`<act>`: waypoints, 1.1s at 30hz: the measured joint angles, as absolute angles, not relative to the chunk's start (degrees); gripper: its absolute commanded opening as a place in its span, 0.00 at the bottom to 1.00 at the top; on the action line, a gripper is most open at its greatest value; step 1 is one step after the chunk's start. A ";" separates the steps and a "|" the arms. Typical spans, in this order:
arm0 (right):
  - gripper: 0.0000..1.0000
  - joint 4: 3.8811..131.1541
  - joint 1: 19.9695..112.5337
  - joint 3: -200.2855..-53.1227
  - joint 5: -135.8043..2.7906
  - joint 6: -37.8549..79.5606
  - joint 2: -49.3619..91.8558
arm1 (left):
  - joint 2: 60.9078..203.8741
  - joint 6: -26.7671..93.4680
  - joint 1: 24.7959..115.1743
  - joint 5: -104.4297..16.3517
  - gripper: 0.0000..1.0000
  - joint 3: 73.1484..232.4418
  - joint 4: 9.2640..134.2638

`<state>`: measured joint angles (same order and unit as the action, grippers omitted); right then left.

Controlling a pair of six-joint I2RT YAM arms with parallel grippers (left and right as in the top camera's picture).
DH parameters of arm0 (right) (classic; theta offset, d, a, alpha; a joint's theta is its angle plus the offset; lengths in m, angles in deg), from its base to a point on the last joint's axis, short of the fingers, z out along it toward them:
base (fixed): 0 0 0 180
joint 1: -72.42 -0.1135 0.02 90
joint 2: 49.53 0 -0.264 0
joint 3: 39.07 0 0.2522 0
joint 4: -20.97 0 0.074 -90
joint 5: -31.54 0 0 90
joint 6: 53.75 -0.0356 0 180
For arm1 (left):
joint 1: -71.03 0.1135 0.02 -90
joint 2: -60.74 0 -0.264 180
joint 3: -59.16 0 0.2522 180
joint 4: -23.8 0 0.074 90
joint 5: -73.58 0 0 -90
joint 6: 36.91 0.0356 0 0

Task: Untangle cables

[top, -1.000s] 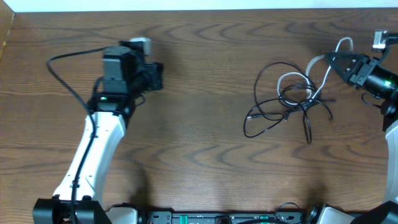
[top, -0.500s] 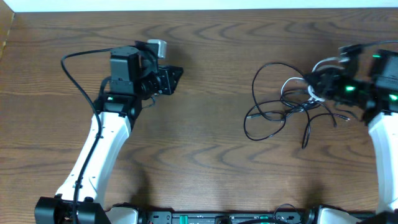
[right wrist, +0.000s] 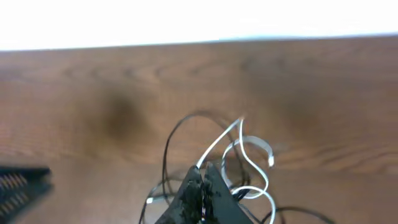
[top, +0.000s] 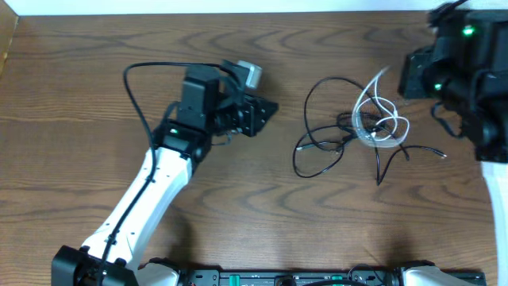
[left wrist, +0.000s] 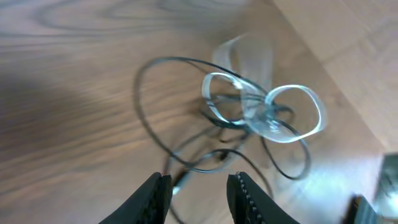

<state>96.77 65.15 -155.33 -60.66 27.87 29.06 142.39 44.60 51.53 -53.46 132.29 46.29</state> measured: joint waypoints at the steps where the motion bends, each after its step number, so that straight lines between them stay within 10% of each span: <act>1: 0.01 98.06 65.15 -157.56 -60.11 27.87 29.06 | 142.39 44.62 50.22 -53.70 0.35 132.29 46.25; 19: 0.02 114.76 65.13 -167.63 -55.04 27.50 33.24 | 142.39 44.62 43.42 -54.07 0.37 132.29 45.42; 24: 0.43 117.54 65.04 -167.28 -56.11 27.15 39.79 | 142.39 44.60 43.44 -53.04 0.36 132.29 45.22; 33: 0.66 116.60 64.99 -164.07 -61.73 32.09 52.78 | 142.39 43.18 47.59 -48.61 0.45 132.29 45.59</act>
<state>116.60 64.99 -164.07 -61.73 32.09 52.78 142.39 43.18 47.59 -48.61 132.29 45.59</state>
